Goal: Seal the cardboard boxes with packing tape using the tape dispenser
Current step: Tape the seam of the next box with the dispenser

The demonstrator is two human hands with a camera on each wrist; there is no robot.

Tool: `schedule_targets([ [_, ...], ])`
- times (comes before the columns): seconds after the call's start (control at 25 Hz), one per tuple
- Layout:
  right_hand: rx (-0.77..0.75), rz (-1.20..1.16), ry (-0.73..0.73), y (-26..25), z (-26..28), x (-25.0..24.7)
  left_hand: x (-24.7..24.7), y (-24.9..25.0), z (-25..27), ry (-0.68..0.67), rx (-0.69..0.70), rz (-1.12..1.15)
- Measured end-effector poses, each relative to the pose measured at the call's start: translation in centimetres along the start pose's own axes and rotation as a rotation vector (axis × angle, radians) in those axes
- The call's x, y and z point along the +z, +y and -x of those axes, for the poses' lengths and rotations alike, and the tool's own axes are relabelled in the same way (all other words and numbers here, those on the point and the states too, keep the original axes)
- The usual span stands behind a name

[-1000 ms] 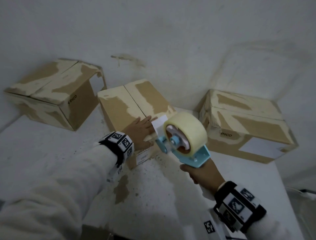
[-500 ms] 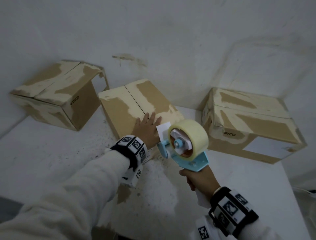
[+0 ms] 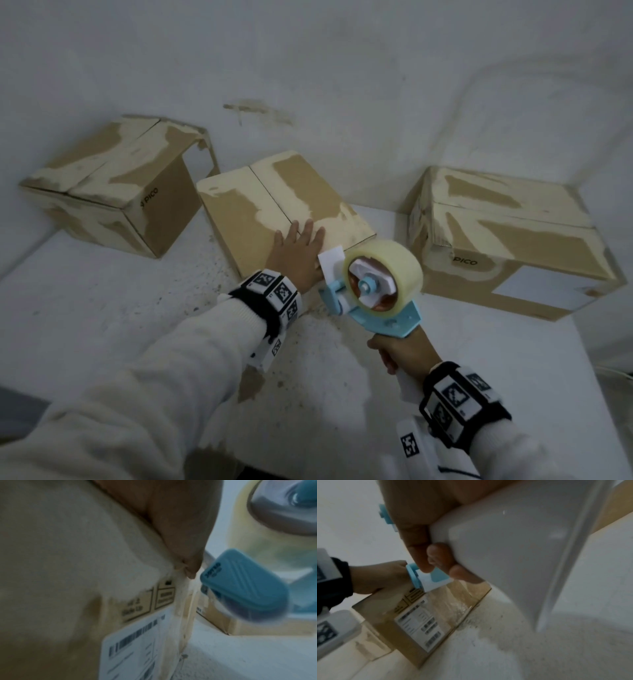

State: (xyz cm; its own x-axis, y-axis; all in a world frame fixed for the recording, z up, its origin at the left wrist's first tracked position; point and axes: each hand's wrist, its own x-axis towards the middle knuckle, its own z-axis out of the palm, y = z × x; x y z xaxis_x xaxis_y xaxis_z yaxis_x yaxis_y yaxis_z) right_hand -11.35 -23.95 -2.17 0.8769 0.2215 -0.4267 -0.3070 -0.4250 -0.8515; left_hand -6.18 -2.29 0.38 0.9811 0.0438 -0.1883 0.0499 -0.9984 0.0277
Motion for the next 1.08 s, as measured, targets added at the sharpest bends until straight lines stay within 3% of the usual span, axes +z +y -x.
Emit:
schedule_targets([
  [0.16,-0.031,-0.084,0.139,-1.1,0.1,-2.9,1.3,1.6,0.6,0.066,-0.066,-0.018],
  [0.32,-0.103,-0.053,0.185,-3.2,0.5,-4.6,1.5,0.8,0.7,0.097,0.001,-0.113],
  [0.44,-0.158,-0.056,0.178,-4.6,0.9,-4.3,0.8,-0.8,1.8,0.068,0.115,-0.152],
  [0.6,-0.203,-0.028,0.121,-6.8,1.5,-3.2,0.9,-5.2,3.3,0.122,0.397,-0.270],
  [0.72,-0.216,-0.056,0.063,-8.9,1.5,-1.8,-0.3,-8.2,3.0,0.047,0.492,-0.435],
  [0.8,-0.245,-0.046,0.024,-10.1,1.2,-0.9,-1.1,-9.3,2.4,0.008,0.469,-0.427],
  [0.88,-0.265,-0.030,0.007,-11.1,0.7,0.1,-2.4,-9.6,2.4,-0.021,0.328,-0.176],
  [0.92,-0.271,-0.036,0.013,-11.5,0.3,0.7,-3.1,-9.6,2.6,-0.043,0.233,0.075],
  [1.0,-0.280,-0.053,0.039,-12.0,-0.1,2.0,-5.1,-9.4,2.9,0.081,-0.062,0.861],
  [1.04,-0.285,-0.064,0.049,-12.3,-0.4,2.7,-6.0,-9.3,2.9,0.073,-0.203,1.243],
  [1.08,-0.288,-0.077,0.056,-12.5,-0.5,3.3,-6.7,-9.2,2.7,0.020,-0.259,1.476],
])
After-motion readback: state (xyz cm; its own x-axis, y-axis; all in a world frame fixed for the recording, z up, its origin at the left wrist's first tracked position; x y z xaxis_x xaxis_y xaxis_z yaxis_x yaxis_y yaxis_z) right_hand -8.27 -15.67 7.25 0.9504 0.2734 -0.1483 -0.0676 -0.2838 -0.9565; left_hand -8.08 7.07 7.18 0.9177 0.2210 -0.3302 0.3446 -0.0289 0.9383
